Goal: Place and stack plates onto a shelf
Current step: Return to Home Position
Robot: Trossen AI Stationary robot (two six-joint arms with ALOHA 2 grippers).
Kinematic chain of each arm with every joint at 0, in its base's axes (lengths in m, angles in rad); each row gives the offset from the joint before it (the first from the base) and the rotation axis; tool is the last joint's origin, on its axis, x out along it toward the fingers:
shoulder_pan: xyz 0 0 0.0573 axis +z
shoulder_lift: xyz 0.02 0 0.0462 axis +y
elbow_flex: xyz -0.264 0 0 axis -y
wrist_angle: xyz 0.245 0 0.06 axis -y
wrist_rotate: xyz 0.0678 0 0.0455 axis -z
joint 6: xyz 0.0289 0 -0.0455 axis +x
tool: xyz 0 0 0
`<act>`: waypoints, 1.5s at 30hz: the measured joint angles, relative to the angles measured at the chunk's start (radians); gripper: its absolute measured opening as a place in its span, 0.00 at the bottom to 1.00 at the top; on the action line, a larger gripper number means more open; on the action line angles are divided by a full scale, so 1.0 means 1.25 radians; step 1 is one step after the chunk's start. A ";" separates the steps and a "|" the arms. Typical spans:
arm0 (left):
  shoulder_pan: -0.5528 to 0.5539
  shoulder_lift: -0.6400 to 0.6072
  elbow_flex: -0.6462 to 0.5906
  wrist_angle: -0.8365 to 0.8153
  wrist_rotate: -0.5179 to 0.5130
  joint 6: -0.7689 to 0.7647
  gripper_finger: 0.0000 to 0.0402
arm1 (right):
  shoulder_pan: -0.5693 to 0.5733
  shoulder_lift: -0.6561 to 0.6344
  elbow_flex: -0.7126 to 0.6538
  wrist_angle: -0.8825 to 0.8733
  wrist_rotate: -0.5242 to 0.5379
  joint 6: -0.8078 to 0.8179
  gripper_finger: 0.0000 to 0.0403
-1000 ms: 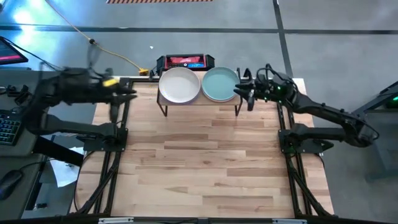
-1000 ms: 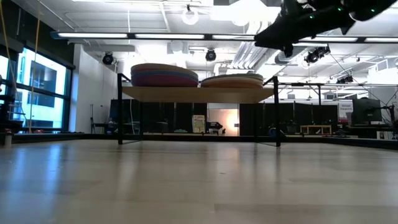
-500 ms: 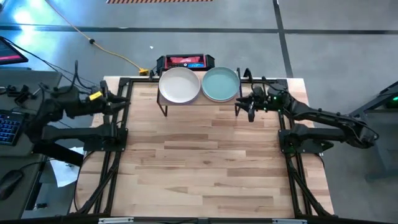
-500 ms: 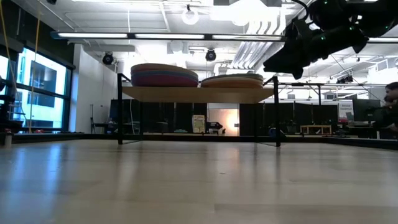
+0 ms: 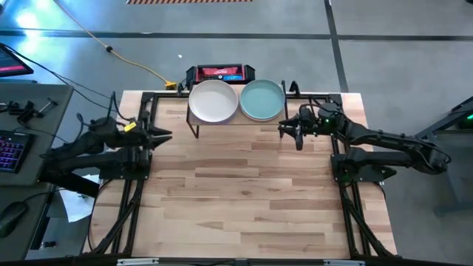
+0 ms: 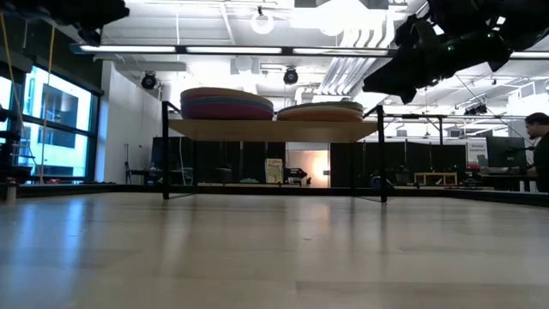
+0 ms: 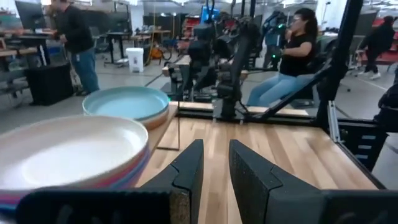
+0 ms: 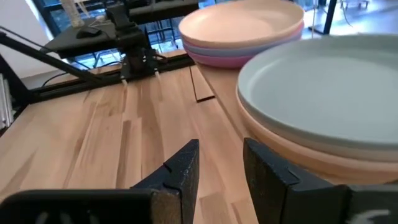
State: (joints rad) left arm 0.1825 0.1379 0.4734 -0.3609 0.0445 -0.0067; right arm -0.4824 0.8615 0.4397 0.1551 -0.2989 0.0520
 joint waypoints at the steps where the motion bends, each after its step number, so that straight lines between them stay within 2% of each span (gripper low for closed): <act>1: 0.000 -0.004 -0.014 0.008 0.000 0.000 0.17 | 0.000 -0.007 0.000 0.000 0.000 -0.006 0.26; 7: 0.000 -0.006 -0.088 0.048 0.013 -0.024 0.17 | 0.000 -0.067 0.000 -0.008 -0.052 -0.038 0.26; 12: 0.000 -0.007 -0.156 0.150 0.027 -0.029 0.17 | -0.002 -0.105 -0.002 -0.067 -0.055 -0.063 0.26; 21: 0.000 -0.006 -0.254 0.276 0.050 -0.035 0.17 | -0.002 -0.180 -0.120 0.054 -0.055 -0.021 0.26; 31: 0.000 -0.007 -0.318 0.335 0.062 -0.026 0.17 | -0.002 -0.273 -0.208 0.065 -0.053 0.009 0.26; 37: 0.000 -0.006 -0.342 0.338 0.062 -0.014 0.17 | -0.002 -0.309 -0.267 0.079 -0.011 0.009 0.26; 45: 0.000 -0.006 -0.370 0.368 0.062 -0.008 0.17 | -0.002 -0.348 -0.320 0.097 0.095 0.007 0.26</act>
State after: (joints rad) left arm 0.1829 0.1303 0.0109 0.0990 0.1215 -0.0172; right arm -0.4843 0.4270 0.0400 0.2767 -0.1800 0.0603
